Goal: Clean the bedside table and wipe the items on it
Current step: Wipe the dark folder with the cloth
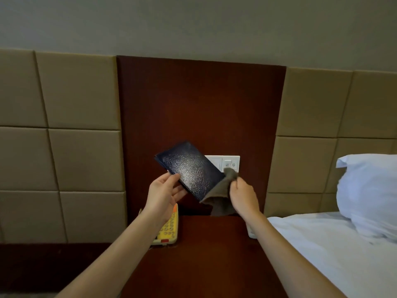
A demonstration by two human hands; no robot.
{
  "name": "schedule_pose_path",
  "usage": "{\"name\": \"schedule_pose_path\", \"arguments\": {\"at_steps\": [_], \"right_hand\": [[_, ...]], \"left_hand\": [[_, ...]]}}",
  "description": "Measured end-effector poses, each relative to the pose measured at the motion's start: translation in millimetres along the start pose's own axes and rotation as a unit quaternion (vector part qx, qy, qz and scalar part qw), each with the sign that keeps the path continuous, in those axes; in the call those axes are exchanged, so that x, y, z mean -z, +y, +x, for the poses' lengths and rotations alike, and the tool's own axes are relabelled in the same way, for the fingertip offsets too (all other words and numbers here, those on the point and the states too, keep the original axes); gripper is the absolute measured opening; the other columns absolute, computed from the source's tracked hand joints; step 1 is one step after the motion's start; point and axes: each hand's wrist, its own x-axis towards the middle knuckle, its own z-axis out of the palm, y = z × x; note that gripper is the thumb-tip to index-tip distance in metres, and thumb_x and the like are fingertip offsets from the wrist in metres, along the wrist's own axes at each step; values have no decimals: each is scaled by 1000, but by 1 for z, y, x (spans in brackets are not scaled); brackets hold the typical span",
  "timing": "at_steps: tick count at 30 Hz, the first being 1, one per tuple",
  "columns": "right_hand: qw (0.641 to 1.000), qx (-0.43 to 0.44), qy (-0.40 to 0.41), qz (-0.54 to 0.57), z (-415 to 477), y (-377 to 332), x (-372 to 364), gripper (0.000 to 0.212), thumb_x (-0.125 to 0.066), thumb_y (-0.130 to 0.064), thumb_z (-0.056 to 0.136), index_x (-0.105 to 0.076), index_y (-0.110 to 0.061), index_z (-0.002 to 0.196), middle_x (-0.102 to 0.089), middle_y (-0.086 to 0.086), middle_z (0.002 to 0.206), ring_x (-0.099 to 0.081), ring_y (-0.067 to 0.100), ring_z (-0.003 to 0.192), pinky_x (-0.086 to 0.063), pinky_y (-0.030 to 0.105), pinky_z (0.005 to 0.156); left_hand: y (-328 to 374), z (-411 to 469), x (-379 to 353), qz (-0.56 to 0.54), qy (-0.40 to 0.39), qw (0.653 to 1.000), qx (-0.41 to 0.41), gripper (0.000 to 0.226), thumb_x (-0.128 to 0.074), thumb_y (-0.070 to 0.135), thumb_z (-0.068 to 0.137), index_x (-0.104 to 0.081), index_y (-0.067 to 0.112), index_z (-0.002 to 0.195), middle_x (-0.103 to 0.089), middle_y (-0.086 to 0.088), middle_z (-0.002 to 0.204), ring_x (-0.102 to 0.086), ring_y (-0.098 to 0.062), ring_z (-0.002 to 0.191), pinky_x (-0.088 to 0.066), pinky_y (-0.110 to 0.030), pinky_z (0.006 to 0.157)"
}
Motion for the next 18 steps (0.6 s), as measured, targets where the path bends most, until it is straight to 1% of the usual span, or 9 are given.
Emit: {"name": "schedule_pose_path", "arguments": {"at_steps": [3, 6, 9, 10, 11, 13, 15, 16, 18], "right_hand": [[996, -32, -12, -80, -8, 45, -16, 35, -29, -29, 101, -56, -9, 112, -62, 17, 110, -58, 37, 102, -45, 41, 84], [983, -43, -80, -159, -12, 92, -42, 33, -34, -30, 101, -58, -8, 108, -64, 13, 105, -60, 33, 99, -46, 37, 78], [972, -95, -147, -156, -16, 128, -68, 35, -32, -30, 103, -54, -8, 118, -60, 8, 97, -60, 29, 95, -47, 37, 76], [968, -113, -166, -151, -18, 135, -73, 37, -31, -29, 103, -50, -8, 126, -60, 8, 102, -59, 28, 98, -47, 38, 80], [963, -115, -182, -163, -20, 141, -79, 40, -30, -29, 103, -42, -9, 135, -59, 10, 114, -57, 29, 106, -46, 39, 86], [957, -47, -193, -212, -23, 144, -88, 55, -36, -32, 100, -17, -16, 150, -42, 12, 142, -46, 30, 127, -41, 43, 99], [952, 88, -188, -226, -31, 134, -95, 80, -49, -41, 94, 4, -28, 152, -21, 11, 155, -29, 30, 140, -33, 47, 108], [945, 146, -192, -220, -36, 124, -99, 87, -53, -47, 92, 9, -31, 151, -15, 11, 158, -24, 30, 142, -31, 47, 111], [926, 237, -191, -225, -44, 111, -112, 84, -49, -49, 93, 7, -30, 152, -21, 10, 156, -32, 30, 138, -36, 42, 108]], "left_hand": [[-13, 8, 2, -7, 23, 999, 27, 19, -48, 4, 97, -59, 5, 112, -67, -10, 107, -66, -23, 95, -56, -30, 70], [-30, 14, 10, 3, 47, 997, 57, 24, -48, 3, 97, -55, 2, 120, -64, -14, 115, -64, -27, 102, -55, -32, 72], [-49, 15, 21, 29, 66, 993, 89, 22, -48, 2, 97, -55, 1, 118, -64, -15, 113, -65, -27, 99, -56, -34, 73], [-55, 15, 25, 37, 71, 992, 101, 20, -48, 2, 97, -55, 0, 116, -64, -15, 110, -66, -26, 95, -56, -35, 74], [-62, 16, 29, 45, 78, 990, 113, 19, -48, 1, 97, -54, 0, 114, -63, -14, 108, -66, -25, 91, -55, -36, 76], [-77, 20, 38, 66, 97, 983, 138, 20, -48, 1, 97, -52, 1, 117, -61, -13, 109, -63, -24, 88, -51, -37, 81], [-95, 28, 45, 88, 116, 976, 164, 31, -49, 2, 96, -48, 0, 128, -57, -15, 123, -60, -27, 98, -49, -37, 82], [-104, 32, 46, 106, 123, 971, 176, 35, -50, 3, 96, -47, 0, 131, -56, -16, 128, -58, -29, 106, -49, -36, 82], [-123, 38, 43, 142, 132, 962, 193, 35, -52, 6, 96, -50, 0, 130, -56, -15, 127, -55, -31, 115, -49, -33, 81]]}}
